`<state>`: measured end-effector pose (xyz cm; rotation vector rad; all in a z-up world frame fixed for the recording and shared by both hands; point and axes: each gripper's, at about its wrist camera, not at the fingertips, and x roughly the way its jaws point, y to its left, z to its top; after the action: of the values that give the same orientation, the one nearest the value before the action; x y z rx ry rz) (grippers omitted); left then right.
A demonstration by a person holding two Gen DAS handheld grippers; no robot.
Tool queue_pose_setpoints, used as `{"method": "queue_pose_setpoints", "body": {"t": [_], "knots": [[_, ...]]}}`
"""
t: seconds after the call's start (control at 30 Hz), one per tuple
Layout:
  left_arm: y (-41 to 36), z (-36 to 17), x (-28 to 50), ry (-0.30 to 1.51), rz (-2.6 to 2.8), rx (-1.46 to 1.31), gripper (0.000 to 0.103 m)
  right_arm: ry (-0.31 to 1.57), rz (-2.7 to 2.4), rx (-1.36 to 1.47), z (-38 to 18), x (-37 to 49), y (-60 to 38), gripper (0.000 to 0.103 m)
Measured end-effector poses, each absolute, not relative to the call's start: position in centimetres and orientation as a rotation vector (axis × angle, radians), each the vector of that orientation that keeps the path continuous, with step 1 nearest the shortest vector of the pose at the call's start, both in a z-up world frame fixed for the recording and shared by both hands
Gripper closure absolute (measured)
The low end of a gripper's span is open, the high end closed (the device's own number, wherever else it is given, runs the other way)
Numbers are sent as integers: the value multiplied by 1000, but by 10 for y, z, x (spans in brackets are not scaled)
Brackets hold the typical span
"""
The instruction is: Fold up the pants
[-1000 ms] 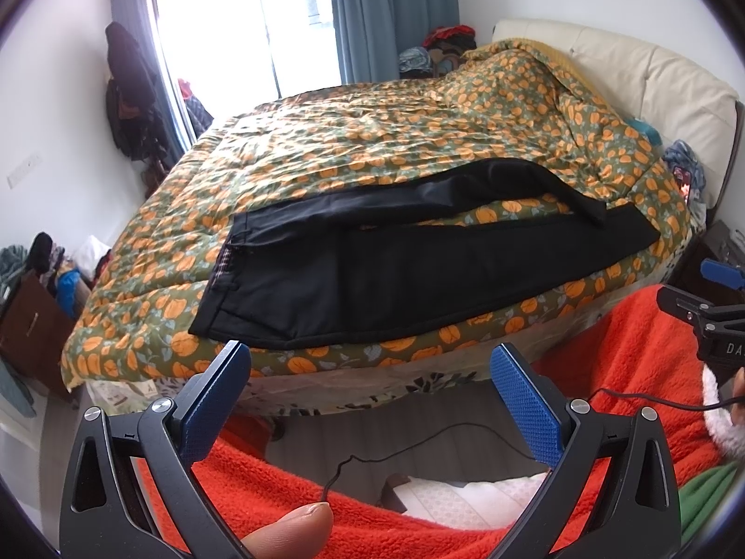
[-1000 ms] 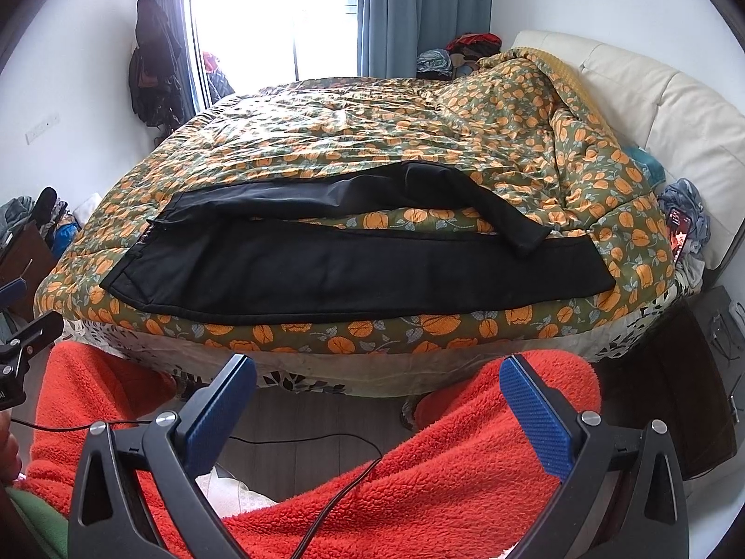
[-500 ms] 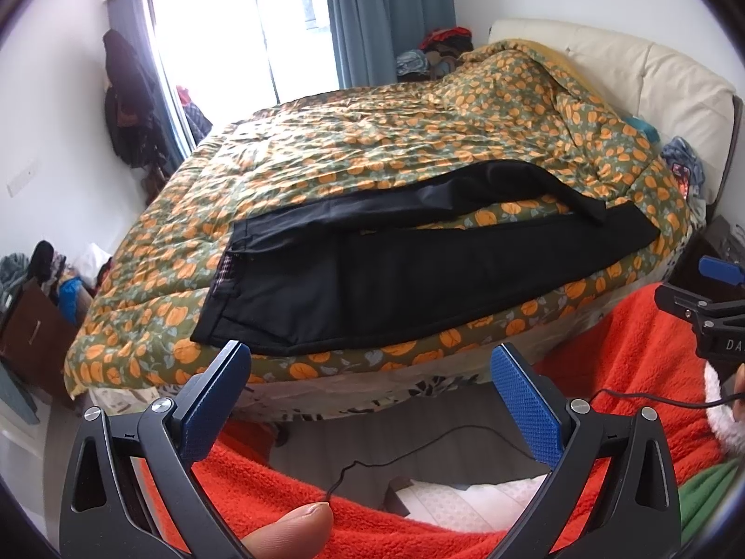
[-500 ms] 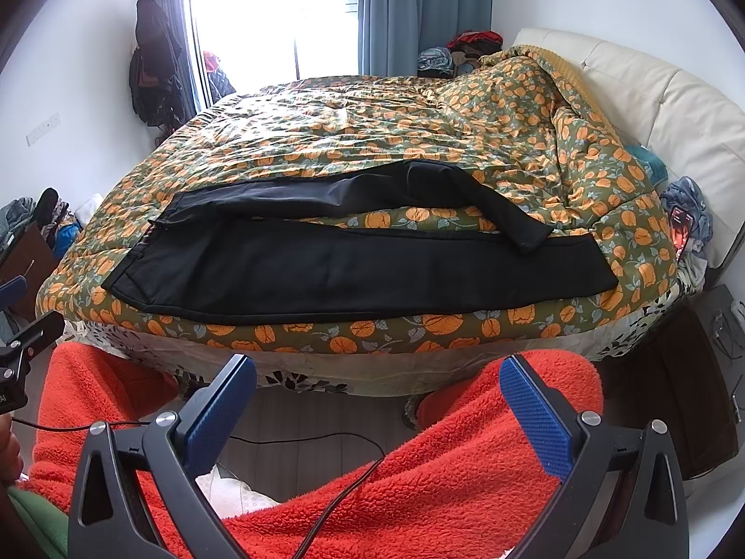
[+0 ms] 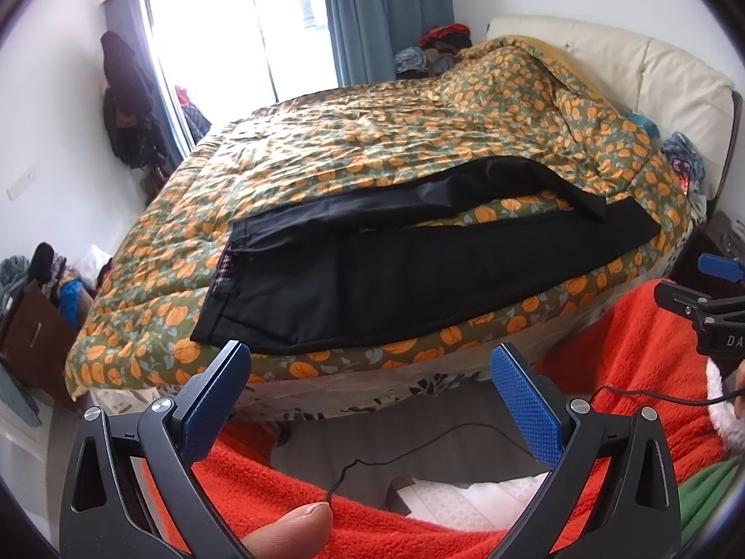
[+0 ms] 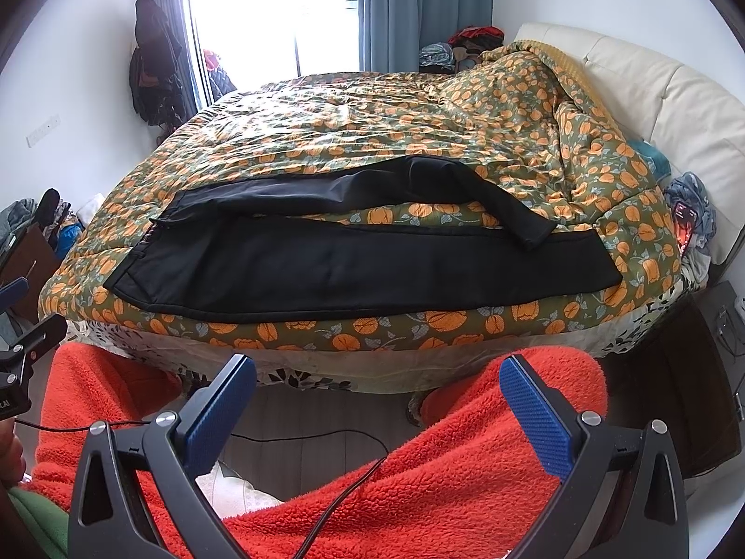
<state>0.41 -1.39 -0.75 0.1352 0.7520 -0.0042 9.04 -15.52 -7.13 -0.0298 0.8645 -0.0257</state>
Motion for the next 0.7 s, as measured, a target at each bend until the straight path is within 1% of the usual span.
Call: {"method": "queue_pose_setpoints", "body": {"t": [0.7], "knots": [[-14, -12, 2, 758, -3, 134, 0, 863, -27, -28, -72, 91, -156, 0]]}}
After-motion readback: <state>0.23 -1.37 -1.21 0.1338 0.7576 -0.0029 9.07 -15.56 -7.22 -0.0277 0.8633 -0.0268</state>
